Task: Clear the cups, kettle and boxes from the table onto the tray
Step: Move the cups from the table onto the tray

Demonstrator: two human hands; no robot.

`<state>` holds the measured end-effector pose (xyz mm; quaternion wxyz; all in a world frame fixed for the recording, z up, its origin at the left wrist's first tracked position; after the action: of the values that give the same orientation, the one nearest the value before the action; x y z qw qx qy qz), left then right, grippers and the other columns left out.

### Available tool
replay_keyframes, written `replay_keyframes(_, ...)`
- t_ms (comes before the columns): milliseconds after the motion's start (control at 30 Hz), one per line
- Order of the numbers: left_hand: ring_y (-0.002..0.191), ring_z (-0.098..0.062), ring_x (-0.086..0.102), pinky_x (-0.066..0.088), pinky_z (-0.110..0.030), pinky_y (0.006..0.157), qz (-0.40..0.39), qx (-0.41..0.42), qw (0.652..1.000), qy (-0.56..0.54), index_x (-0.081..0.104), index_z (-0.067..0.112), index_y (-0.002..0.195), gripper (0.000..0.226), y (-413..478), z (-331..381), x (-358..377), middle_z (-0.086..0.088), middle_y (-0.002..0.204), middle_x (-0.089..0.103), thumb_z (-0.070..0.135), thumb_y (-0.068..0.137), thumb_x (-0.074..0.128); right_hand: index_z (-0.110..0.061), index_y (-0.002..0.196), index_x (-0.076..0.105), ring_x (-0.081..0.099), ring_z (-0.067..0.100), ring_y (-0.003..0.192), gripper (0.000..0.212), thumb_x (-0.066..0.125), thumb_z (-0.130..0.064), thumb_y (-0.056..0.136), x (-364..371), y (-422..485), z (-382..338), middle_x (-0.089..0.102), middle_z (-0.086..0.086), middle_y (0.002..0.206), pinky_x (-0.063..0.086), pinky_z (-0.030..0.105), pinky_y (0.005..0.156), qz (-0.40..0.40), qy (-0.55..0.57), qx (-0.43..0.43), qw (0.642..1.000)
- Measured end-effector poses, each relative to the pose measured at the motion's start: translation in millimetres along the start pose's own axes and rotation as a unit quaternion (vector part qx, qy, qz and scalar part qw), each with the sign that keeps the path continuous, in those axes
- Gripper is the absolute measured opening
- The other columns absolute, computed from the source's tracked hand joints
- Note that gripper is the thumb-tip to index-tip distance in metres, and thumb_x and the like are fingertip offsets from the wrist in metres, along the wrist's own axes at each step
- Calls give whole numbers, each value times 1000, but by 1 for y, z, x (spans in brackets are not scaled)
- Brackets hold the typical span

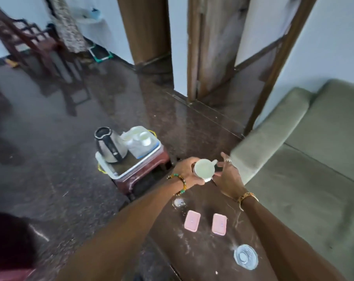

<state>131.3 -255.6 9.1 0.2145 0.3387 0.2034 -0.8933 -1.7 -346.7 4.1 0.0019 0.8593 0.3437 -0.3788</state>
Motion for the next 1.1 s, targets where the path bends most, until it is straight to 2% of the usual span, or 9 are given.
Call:
replay_keyframes(67, 103, -16, 63, 53, -29, 89, 28, -12, 999, -29, 61, 25, 119, 70, -10, -13, -45, 4, 113, 69, 27, 55, 88, -13, 148, 37, 64, 24, 112, 70, 67, -8, 85, 15, 0, -43, 65, 5, 127, 46, 30, 94, -2, 4, -11, 1000)
replay_keyframes(133, 104, -17, 63, 53, -33, 92, 51, -22, 998, -40, 61, 25, 119, 68, -18, -28, -82, 4, 113, 69, 29, 56, 88, -15, 135, 51, 65, 25, 111, 53, 65, -9, 84, 33, -2, -82, 71, 3, 115, 50, 34, 95, -8, 7, -22, 1000)
replay_keyframes(233, 104, -17, 62, 51, -29, 89, 84, -36, 996, -13, 62, 28, 116, 63, -28, -60, -131, 7, 112, 69, 35, 58, 86, -17, 126, 61, 67, 24, 107, 45, 61, -7, 83, 72, -7, -134, 72, 1, 114, 53, 37, 95, -24, 23, -36, 999)
replay_keyframes(400, 100, -15, 63, 45, -21, 80, 94, -71, 993, 4, 63, 27, 113, 62, -40, -133, -184, 8, 107, 69, 34, 55, 85, -22, 126, 60, 67, 21, 104, 44, 57, -7, 85, 151, -16, -189, 68, -4, 114, 57, 45, 93, -47, 84, -31, 995)
replay_keyframes(500, 100, -13, 62, 49, -21, 84, 85, -91, 992, -14, 62, 27, 115, 71, -45, -183, -207, 9, 109, 69, 33, 49, 87, -23, 125, 61, 67, 24, 105, 44, 54, -6, 85, 198, -16, -215, 70, -3, 114, 56, 47, 94, -61, 86, -24, 994)
replay_keyframes(633, 104, -15, 63, 53, -32, 95, 64, -100, 992, -53, 63, 27, 114, 57, -41, -229, -241, 7, 109, 69, 27, 61, 83, -24, 121, 65, 67, 24, 104, 36, 55, -13, 88, 240, -6, -250, 72, -1, 111, 56, 39, 93, -53, 68, -13, 996)
replay_keyframes(767, 97, -21, 67, 58, -36, 84, 47, -109, 985, -126, 69, 20, 101, 42, -30, -248, -272, -1, 98, 74, 9, 61, 67, -12, 126, 62, 65, 27, 101, 42, 50, -6, 86, 252, 12, -281, 70, 8, 111, 54, 34, 82, -35, 22, -15, 999)
replay_keyframes(933, 95, -16, 68, 59, -37, 83, 49, -123, 971, -200, 65, 22, 111, 51, -1, -266, -287, 1, 95, 74, 3, 63, 62, -19, 132, 59, 60, 6, 75, 53, 46, -4, 83, 258, 31, -307, 68, -1, 98, 42, 16, 56, -18, 48, -21, 998)
replay_keyframes(1100, 95, -17, 68, 57, -34, 88, 38, -145, 965, -213, 60, 19, 116, 48, 32, -281, -279, -4, 100, 73, 3, 70, 64, -17, 130, 59, 59, 9, 84, 50, 47, -3, 83, 269, 62, -304, 66, -2, 106, 40, 15, 62, -17, 73, -6, 997)
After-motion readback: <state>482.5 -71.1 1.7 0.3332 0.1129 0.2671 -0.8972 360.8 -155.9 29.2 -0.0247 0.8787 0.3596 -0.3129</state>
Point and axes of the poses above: each hand's wrist, its own y-axis towards the middle knuckle, its own x-axis out of the palm, z = x × y, the point moved 8 cm from there along y, towards the middle knuckle
